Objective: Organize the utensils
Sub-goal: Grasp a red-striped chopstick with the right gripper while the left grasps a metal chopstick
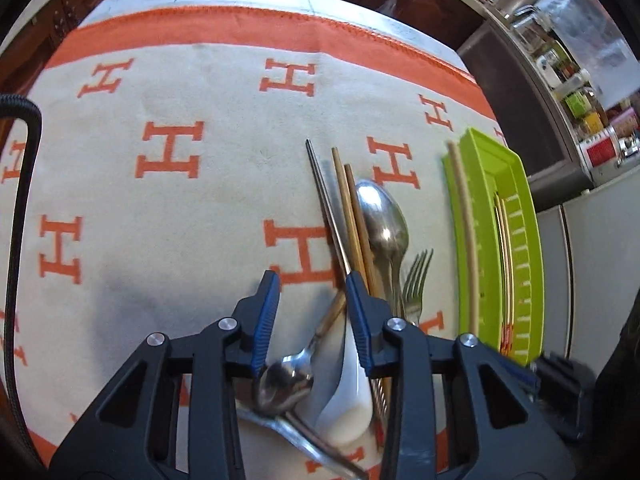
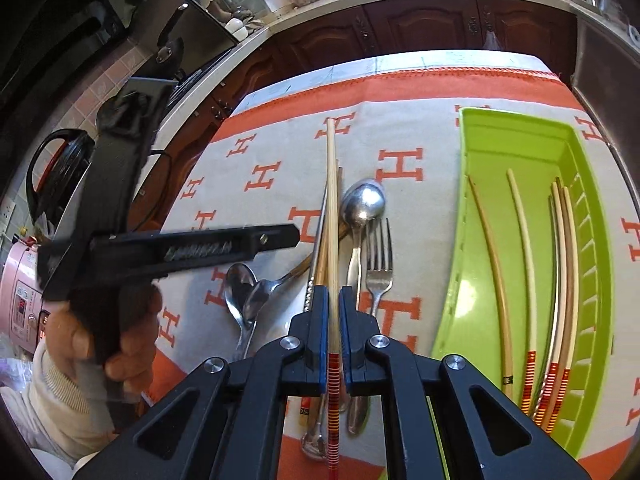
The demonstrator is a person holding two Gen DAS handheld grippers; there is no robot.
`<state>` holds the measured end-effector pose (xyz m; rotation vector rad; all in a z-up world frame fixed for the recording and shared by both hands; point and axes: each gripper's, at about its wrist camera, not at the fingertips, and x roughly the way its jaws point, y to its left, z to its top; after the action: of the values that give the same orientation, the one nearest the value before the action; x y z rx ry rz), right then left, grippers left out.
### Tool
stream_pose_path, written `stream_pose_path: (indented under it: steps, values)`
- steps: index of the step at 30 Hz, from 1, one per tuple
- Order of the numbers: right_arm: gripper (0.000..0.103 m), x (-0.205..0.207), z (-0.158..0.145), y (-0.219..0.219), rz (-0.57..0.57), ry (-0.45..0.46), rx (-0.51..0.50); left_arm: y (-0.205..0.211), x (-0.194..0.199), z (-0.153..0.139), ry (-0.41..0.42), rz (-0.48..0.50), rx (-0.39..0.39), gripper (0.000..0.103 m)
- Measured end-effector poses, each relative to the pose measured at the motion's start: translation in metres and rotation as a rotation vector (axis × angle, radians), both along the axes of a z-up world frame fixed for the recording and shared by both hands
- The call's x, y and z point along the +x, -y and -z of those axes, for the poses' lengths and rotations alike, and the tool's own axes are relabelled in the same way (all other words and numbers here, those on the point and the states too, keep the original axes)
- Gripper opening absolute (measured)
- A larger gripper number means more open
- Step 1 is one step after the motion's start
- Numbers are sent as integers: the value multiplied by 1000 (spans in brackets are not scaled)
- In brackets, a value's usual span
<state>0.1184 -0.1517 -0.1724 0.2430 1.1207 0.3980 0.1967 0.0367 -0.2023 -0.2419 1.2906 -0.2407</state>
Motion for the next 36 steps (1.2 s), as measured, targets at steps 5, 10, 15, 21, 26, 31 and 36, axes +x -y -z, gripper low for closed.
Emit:
stream_pose_path:
  steps: [5,10,15,21,26,31,36]
  values:
    - [5,-3,-1,15,20,0,22,5,18,10,-25,-23,15,31]
    - [5,-6,-1,27,34,7,43,14,26,14,-26,-28,61,31]
    - [5,-5,2,29,43,5,52,25,31,16,-12,-16,116,31]
    - [5,-5,5,34,62,0,61,27,24,15,-5,-34,169,14]
    - [5,-8,6,37,71,3,70,15,19,16,-27,-79,113,8]
    - [5,-12,3,41,73,10,90,8,11,11,-28,-115,66,3]
    - [5,-20,-4,52,79,19,122,8,-11,-16,31,-102,33,3]
